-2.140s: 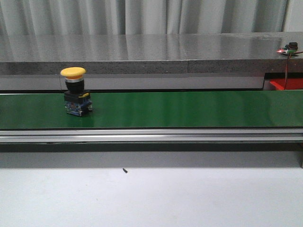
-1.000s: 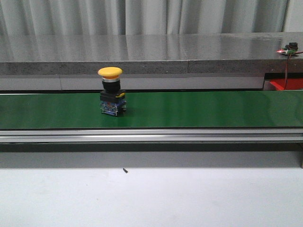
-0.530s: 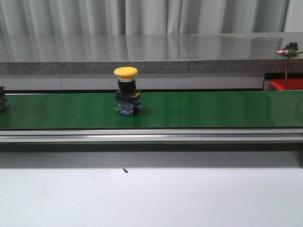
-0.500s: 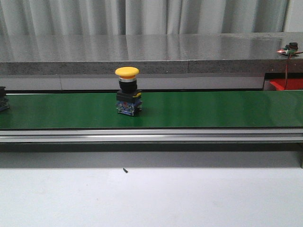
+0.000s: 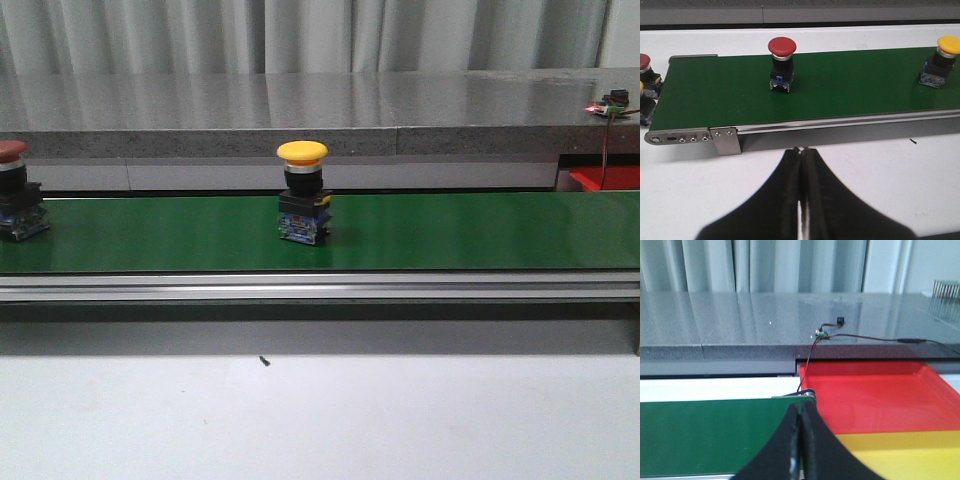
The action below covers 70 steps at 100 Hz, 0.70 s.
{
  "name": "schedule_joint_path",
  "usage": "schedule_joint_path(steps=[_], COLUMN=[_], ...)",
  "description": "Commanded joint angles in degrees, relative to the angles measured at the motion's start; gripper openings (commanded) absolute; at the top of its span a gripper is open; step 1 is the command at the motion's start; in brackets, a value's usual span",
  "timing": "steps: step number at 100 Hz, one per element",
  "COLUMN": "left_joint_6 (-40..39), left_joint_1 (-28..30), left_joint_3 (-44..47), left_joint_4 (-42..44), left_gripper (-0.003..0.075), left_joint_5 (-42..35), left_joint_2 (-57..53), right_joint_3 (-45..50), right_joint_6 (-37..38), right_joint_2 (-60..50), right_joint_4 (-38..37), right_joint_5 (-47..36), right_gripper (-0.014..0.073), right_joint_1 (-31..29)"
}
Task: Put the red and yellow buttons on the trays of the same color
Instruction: 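Move the right gripper above the yellow button arriving on the belt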
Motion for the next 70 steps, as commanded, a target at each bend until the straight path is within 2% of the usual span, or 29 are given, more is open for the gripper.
schedule_joint_path(steps=[1, 19, 35, 47, 58, 70], left_joint_6=[-0.2, -0.2, -0.2, -0.2, -0.2, -0.2], left_joint_1=[-0.4, -0.4, -0.4, -0.4, -0.4, -0.4], left_joint_3=[-1.4, -1.4, -1.4, -1.4, -1.4, -1.4], left_joint_4=[-0.4, -0.4, -0.4, -0.4, -0.4, -0.4], left_gripper=[-0.002, -0.002, -0.002, -0.002, -0.002, -0.002], left_joint_5=[-4.0, -4.0, -4.0, -4.0, -4.0, -4.0], left_joint_2=[0.5, 0.5, 0.5, 0.5, 0.5, 0.5], right_joint_3=[-5.4, -14.8, -23.9, -29.3, -34.2, -39.3], right_joint_6=[-0.2, -0.8, -1.5, -1.5, -1.5, -1.5], right_joint_2=[5.2, 16.5, 27.0, 34.5, 40.5, 46.7], right_joint_4=[-0.6, -0.6, -0.5, -0.1, 0.8, 1.6], right_joint_5=[-1.9, 6.4, 15.4, 18.5, 20.5, 23.0], right_gripper=[-0.0109, -0.0109, -0.0104, -0.01, -0.005, 0.0049], right_joint_1=[-0.2, 1.6, 6.0, 9.6, 12.7, 16.8])
